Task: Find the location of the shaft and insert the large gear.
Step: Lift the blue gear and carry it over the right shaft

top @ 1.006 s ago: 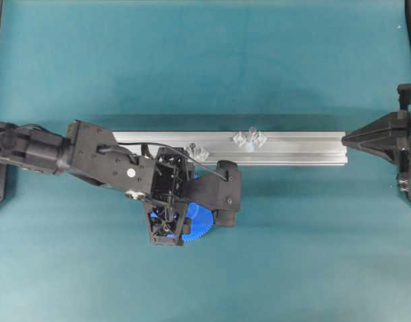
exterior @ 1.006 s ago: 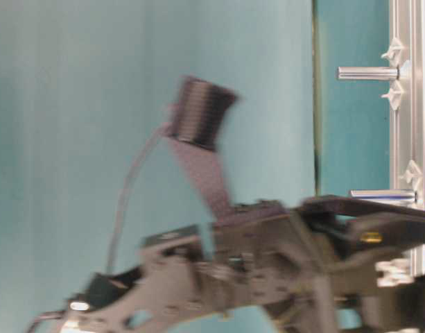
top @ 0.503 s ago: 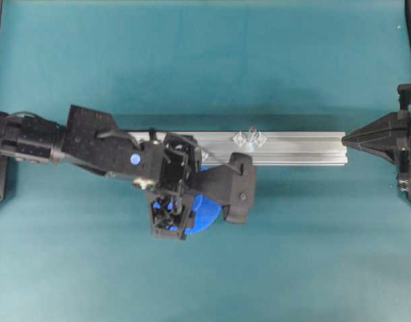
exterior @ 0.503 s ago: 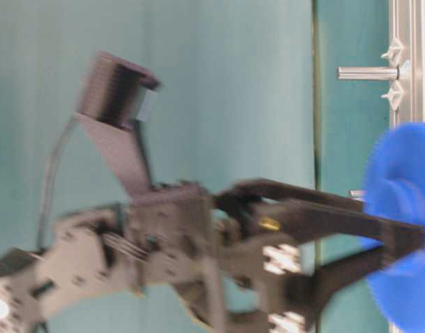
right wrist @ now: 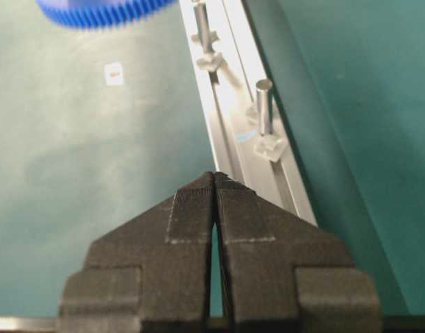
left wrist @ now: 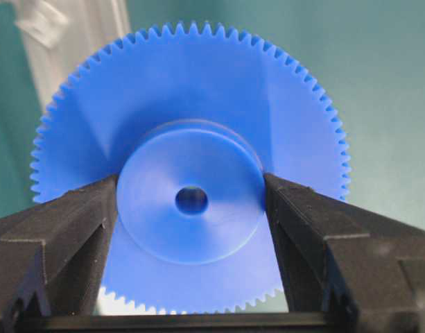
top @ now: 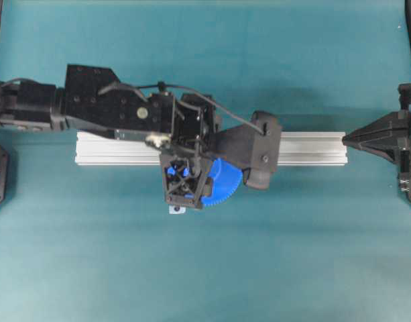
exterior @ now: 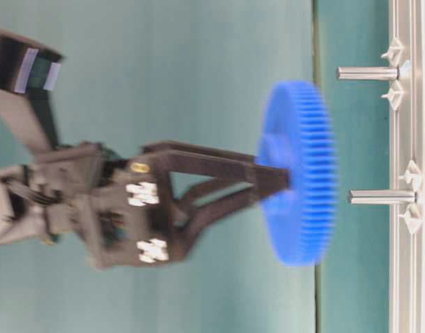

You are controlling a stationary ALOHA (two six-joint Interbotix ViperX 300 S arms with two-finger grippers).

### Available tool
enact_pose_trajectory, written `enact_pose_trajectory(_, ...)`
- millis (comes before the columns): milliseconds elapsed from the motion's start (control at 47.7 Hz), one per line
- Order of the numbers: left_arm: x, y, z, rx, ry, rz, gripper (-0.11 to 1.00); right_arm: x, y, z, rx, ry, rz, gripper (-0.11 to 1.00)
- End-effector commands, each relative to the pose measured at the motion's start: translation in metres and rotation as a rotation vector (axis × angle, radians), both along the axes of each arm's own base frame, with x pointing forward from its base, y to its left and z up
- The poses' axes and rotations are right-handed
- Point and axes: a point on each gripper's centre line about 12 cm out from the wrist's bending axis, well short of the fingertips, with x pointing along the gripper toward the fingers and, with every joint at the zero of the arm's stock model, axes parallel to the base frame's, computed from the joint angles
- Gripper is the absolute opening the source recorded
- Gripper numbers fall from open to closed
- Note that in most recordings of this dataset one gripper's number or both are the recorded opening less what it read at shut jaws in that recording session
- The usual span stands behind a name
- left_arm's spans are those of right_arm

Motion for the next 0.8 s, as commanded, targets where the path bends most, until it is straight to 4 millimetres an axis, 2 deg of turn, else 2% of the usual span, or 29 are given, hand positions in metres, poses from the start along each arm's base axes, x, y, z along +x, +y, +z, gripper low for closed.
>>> enact_pose_trajectory(0,-0.001,0.007,0.038,0.008,-0.086,0.004,0.71,0.002,0.0,0.004,0.006,-0.014,-0.005,-0.01)
enact_pose_trajectory(189,0.007,0.021,0.043,0.026,-0.105,-0.002,0.71,0.0,0.0,0.003,0.007,-0.016,-0.005,-0.01)
enact_pose_trajectory(503,0.028,0.042,0.04,0.053,-0.116,-0.015,0.71,-0.001,0.0,0.004,0.005,-0.025,-0.005,-0.01)
enact_pose_trajectory(775,0.047,0.051,0.032,0.066,-0.116,-0.026,0.71,-0.001,0.0,0.005,0.004,-0.028,-0.005,-0.01)
